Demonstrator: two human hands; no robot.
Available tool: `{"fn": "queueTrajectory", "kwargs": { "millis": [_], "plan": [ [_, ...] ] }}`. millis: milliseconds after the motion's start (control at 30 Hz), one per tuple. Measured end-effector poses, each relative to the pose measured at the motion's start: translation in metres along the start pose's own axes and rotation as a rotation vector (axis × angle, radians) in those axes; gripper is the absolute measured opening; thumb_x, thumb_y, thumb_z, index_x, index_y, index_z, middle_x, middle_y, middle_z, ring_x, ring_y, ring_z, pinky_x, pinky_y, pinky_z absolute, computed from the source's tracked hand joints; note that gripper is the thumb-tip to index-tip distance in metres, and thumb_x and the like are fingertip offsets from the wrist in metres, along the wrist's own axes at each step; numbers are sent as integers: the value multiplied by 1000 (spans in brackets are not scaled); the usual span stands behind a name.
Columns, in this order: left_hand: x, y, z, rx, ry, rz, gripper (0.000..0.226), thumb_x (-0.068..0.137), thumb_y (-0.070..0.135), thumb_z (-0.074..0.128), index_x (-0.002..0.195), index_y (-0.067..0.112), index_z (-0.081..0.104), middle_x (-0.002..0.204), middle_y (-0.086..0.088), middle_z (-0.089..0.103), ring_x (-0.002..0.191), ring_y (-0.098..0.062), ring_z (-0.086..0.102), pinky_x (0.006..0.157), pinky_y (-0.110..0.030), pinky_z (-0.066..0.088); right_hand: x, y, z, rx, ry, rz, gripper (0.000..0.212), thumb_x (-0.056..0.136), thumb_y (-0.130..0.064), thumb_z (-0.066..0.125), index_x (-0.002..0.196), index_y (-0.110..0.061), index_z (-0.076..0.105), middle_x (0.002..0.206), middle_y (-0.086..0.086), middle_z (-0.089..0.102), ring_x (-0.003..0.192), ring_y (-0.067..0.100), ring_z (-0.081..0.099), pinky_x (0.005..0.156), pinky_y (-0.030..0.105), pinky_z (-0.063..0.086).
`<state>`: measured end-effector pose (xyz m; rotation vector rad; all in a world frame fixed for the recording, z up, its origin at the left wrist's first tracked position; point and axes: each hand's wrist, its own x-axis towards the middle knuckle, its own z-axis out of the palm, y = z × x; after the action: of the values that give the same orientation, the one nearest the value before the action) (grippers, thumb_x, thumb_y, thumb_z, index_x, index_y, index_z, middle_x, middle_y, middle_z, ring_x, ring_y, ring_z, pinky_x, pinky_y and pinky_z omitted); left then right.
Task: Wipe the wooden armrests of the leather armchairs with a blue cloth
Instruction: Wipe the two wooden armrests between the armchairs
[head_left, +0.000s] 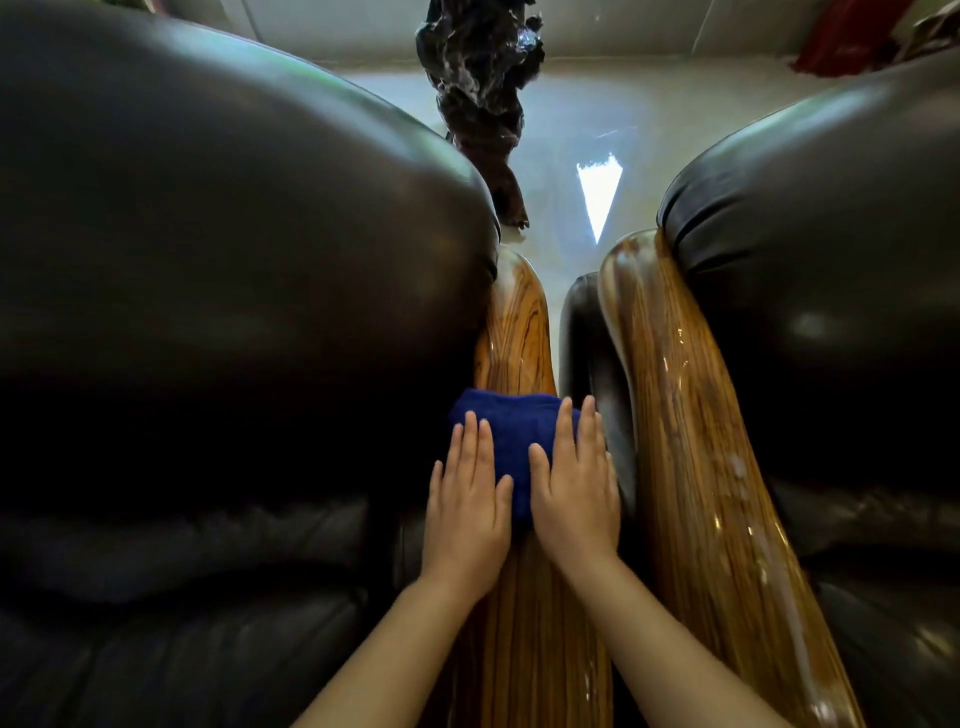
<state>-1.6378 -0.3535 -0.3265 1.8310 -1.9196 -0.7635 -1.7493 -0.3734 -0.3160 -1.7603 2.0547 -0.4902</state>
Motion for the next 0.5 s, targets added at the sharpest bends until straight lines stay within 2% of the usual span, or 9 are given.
{"fn": "queueTrajectory", "kwargs": {
  "millis": [100, 267, 367, 433, 500],
  "plan": [
    [26, 2, -5, 85, -25, 23, 59, 98, 33, 22, 133, 31, -25, 145, 13, -30, 136, -3, -23, 116, -32, -3, 19, 1, 2, -5, -17, -27, 60, 97, -42, 23, 145, -23, -8, 158, 2, -10, 144, 17, -7, 116, 38, 8],
    [61, 1, -13, 198, -63, -10, 62, 98, 34, 24, 137, 28, -23, 152, 6, -23, 142, -11, -14, 117, -38, 4, 55, -8, 10, -52, 10, -34, 60, 96, -41, 23, 146, -20, -3, 158, 6, -7, 144, 19, -5, 116, 41, 11],
    [84, 7, -28, 294, -87, -45, 64, 98, 33, 26, 144, 18, -15, 156, -1, -18, 144, -16, -9, 117, -41, 7, 80, -15, 4, -95, -70, -22, 62, 97, -42, 24, 146, -21, -6, 158, 3, -11, 144, 17, -9, 116, 48, 3],
    [85, 7, -35, 432, -37, 52, 66, 97, 31, 31, 145, 14, -10, 157, -2, -16, 144, -16, -9, 117, -42, 9, 84, -11, -5, -131, -91, -99, 65, 96, -41, 31, 146, -22, -5, 158, 0, -11, 144, 16, -10, 114, 51, -2],
    [81, 4, -40, 424, -67, 146, 67, 96, 27, 37, 146, 14, -6, 158, -1, -11, 145, -16, -6, 116, -40, 13, 80, 1, -14, -138, -61, -230, 69, 92, -35, 43, 146, -23, 1, 158, -2, -2, 144, 15, -4, 114, 50, 0]
  ]
}}
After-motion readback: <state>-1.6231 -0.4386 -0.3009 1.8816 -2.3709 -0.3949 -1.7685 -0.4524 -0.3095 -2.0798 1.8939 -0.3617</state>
